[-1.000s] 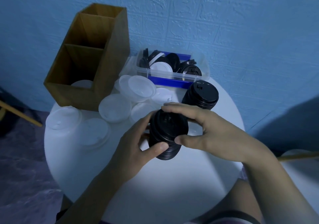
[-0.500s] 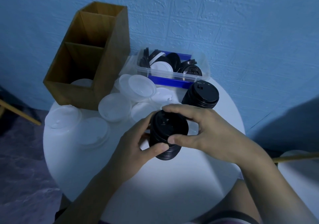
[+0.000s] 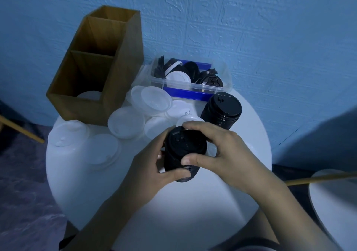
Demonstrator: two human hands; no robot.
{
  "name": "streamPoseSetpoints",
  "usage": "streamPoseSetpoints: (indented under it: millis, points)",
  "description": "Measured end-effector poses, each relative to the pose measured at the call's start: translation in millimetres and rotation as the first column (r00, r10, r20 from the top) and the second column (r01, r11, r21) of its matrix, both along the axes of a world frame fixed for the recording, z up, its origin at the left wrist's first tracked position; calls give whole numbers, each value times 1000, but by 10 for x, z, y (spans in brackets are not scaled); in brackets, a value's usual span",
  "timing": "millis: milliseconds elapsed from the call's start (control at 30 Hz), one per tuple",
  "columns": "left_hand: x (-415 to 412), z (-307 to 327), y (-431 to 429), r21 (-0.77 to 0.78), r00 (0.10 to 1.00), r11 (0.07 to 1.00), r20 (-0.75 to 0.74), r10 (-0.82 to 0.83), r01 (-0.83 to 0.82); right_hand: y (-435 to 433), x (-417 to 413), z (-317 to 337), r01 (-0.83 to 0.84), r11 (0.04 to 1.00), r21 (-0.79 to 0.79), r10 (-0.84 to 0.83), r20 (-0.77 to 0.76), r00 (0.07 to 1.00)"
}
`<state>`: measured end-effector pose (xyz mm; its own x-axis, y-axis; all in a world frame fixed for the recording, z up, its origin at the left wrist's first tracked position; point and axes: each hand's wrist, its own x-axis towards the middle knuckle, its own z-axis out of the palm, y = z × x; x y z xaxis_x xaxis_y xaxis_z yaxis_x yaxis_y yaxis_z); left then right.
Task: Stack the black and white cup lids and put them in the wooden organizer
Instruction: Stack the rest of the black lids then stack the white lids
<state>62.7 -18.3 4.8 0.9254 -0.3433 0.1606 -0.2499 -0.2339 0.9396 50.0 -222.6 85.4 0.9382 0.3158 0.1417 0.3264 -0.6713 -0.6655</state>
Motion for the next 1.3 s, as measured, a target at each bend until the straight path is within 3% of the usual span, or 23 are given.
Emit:
streamPoseSetpoints:
  millis: [100,233,533,733,867,933,1000,1067,1133,1200,1300]
  points:
    - [-36,-4,5,22,999,999,13,33,-33,-46,-33,-67,44,990,132,-36,-66,997]
    - [-49,11,9,29,999,999,39,12,-14,-141,13,-61,12,951,308,58,-220,974]
    - [-11,-52,31,18,998,1000,60,3,-4,-180,32,-144,-6,952,305,82,-235,969]
    - [4,-46,18,9,1000,1000,26,16,-16,-210,217,266,-90,985,150,127,-260,957]
    - [-2,-34,17,16,999,1000,39,22,-22,-324,772,598,129,965,230,-111,-91,990]
    - [-4,-32,14,24,999,999,39,21,-22,-446,1182,624,245,959,142,-253,37,967]
    - [-13,-36,15,31,999,999,34,10,-11,-550,1568,608,354,928,-115,-338,137,931]
    - [-21,-39,23,46,1000,999,31,5,-6,-632,1857,530,381,831,-406,-346,159,925]
    - [-14,-43,30,58,999,998,39,6,-8,-658,2023,426,324,760,-564,-313,120,942]
    - [0,-36,36,56,999,998,38,6,-8,-652,2097,338,282,743,-607,-293,83,952]
    - [18,-36,43,57,999,998,45,1,-3,-648,2156,273,298,777,-554,-310,75,948]
